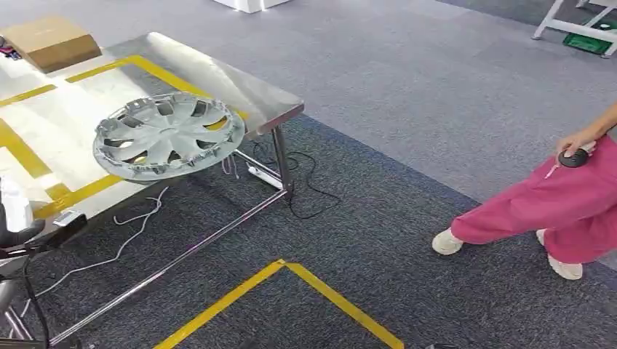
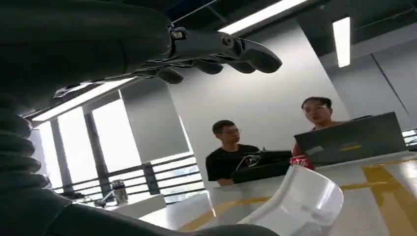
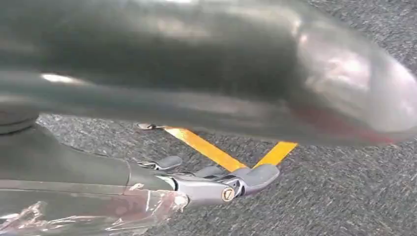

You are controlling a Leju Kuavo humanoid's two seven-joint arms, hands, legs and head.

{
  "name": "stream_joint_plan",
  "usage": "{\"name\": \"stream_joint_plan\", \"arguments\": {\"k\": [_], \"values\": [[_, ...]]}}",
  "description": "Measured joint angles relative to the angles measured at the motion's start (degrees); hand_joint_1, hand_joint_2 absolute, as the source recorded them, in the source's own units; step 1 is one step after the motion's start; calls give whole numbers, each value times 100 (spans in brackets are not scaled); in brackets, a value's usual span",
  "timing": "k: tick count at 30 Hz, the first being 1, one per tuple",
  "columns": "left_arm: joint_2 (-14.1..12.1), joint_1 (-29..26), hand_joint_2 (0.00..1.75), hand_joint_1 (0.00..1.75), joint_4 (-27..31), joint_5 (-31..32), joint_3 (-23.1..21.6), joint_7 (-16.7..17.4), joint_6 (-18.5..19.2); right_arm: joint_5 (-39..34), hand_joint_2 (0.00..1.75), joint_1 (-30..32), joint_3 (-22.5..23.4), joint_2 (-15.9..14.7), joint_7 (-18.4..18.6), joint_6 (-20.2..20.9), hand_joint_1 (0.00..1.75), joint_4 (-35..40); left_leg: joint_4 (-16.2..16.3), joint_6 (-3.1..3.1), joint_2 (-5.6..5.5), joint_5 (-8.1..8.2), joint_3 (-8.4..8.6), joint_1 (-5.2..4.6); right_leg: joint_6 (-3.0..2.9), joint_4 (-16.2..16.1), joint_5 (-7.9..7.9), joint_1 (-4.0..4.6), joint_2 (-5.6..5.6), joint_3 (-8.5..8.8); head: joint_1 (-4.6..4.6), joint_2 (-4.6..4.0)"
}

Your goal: Take the parts from the cabinet and place them on the table.

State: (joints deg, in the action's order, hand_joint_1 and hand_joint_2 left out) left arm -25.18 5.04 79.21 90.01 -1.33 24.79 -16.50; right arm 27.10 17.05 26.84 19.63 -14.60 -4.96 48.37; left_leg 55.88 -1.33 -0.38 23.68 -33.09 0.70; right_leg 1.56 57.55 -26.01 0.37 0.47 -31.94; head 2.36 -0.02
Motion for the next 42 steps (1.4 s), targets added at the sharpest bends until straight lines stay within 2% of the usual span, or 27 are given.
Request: {"name": "stream_joint_plan", "arguments": {"k": [7, 11, 15, 19, 23, 26, 27, 28, 29, 31, 32, 33, 34, 35, 36, 37, 38, 39, 41, 42], "values": [[4, -403, 0, 0, 457, 0, -122, -140, -376, 20, 0, 62, -13, 2, -31, -11, 0, 125, 0, 0, 0, 1, -2, -1, 0, 0, 0, -1, 1, 0, 0, 0], [24, -859, 0, 0, 783, 0, -129, -254, -623, 208, 0, 110, -26, 2, -33, -59, 0, 190, 0, 1, 1, 3, -6, -1, 0, -1, -1, -1, 4, -5, 2, 0], [22, -1218, 0, 0, 1003, 0, -77, -281, -866, 360, 0, 110, -95, 0, -80, -174, 0, 194, 2, 14, 1, 12, -9, -10, 2, -7, -1, -12, 2, -5, 0, 0], [44, -1384, 0, 0, 1025, 0, 96, -492, -975, 415, 0, 77, -144, 0, -149, -330, 0, 175, 17, 26, 0, 17, -16, -20, 16, -7, 2, -24, 0, -3, 0, 0], [83, -1444, 0, 0, 1025, -2, 210, -555, -990, 413, 0, 40, -186, -4, -194, -382, 0, 127, 54, 73, 0, 39, -32, -38, 60, -7, 1, -42, 0, 0, 0, 0], [92, -1448, 0, 0, 1025, -2, 260, -581, -997, 402, 0, 4, -225, -15, -242, -455, 0, 85, 39, 132, -11, 36, -52, -59, 110, -55, 14, -54, -33, 29, -5, 0], [98, -1444, 0, 0, 1025, -2, 271, -581, -999, 393, 0, 0, -243, -24, -247, -477, 0, 83, -32, 169, -24, -12, -1, -2, 140, -45, -7, -37, -42, 34, -2, 0], [109, -1441, 0, 0, 1025, -2, 273, -584, -1001, 382, 0, -1, -260, -31, -254, -490, 0, 72, -58, 171, -50, -28, 13, 14, 171, 71, -114, -40, -39, -38, 11, 0], [116, -1435, 0, 0, 1025, -4, 273, -586, -1005, 380, 0, -8, -264, -33, -256, -498, 0, 63, -57, 193, -65, -39, 8, 22, 194, 360, -313, -44, -34, -153, 24, 0], [151, -1450, 0, 0, 1023, -4, 273, -599, -1005, 376, 0, -19, -264, -46, -256, -501, 0, 44, -54, 193, -112, -39, -12, 26, 231, 1360, -800, -62, -35, -607, 24, 0], [166, -1451, 0, 0, 1023, -4, 273, -599, -1005, 374, 0, -19, -264, -50, -254, -505, 0, 28, -51, 189, -148, -42, -21, 28, 247, 1726, -917, -68, -34, -775, 24, 0], [184, -1454, 0, 0, 1021, -4, 271, -601, -1005, 374, 0, -19, -264, -59, -254, -505, 0, 18, -50, 181, -200, -47, -22, 34, 259, 1782, -879, -77, -34, -799, 22, 0], [197, -1455, 0, 0, 1021, -4, 271, -601, -1005, 374, 0, -18, -264, -61, -256, -509, 0, 11, -48, 167, -252, -52, -21, 43, 265, 1574, -720, -86, -31, -684, 24, 0], [208, -1454, 0, 0, 1021, -4, 271, -608, -1007, 372, 0, -20, -264, -68, -254, -516, 0, 4, -46, 143, -313, -55, -20, 59, 269, 1140, -487, -102, -9, -454, 24, 0], [216, -1452, 0, 0, 1021, -4, 271, -621, -1014, 367, 0, -21, -264, -70, -256, -522, 0, -2, -43, 105, -384, -58, -19, 81, 273, 541, -230, -122, 53, -132, 24, 0], [227, -1444, 0, 0, 1021, -4, 273, -640, -1014, 359, 0, -25, -267, -70, -258, -527, 0, -9, -26, 62, -446, -62, -29, 98, 296, 32, -128, -171, 313, 141, 31, 0], [229, -1442, 0, 0, 1023, -4, 275, -643, -999, 356, 0, -38, -271, -70, -253, -527, 0, -24, -11, 9, -495, -72, -53, 71, 262, -19, -219, -126, 424, 169, 26, 0], [234, -1440, 0, 0, 1027, -4, 271, -643, -964, 343, 0, -39, -275, -70, -251, -529, 0, -24, -5, -27, -549, -91, -68, 76, 154, -29, -178, -133, 322, 158, 9, 0], [232, -1448, 0, 0, 1032, -4, 260, -616, -916, 323, 0, -12, -286, -72, -212, -522, 0, -20, -54, -103, -643, -145, -91, 112, 59, 9, -174, -92, 224, 195, 9, 0], [229, -1456, 0, 0, 1032, -4, 254, -597, -903, 323, 0, 1, -299, -72, -194, -511, 0, -11, -51, -134, -703, -166, -112, 121, 14, 4, -146, -105, 159, 188, 9, 0]]}}
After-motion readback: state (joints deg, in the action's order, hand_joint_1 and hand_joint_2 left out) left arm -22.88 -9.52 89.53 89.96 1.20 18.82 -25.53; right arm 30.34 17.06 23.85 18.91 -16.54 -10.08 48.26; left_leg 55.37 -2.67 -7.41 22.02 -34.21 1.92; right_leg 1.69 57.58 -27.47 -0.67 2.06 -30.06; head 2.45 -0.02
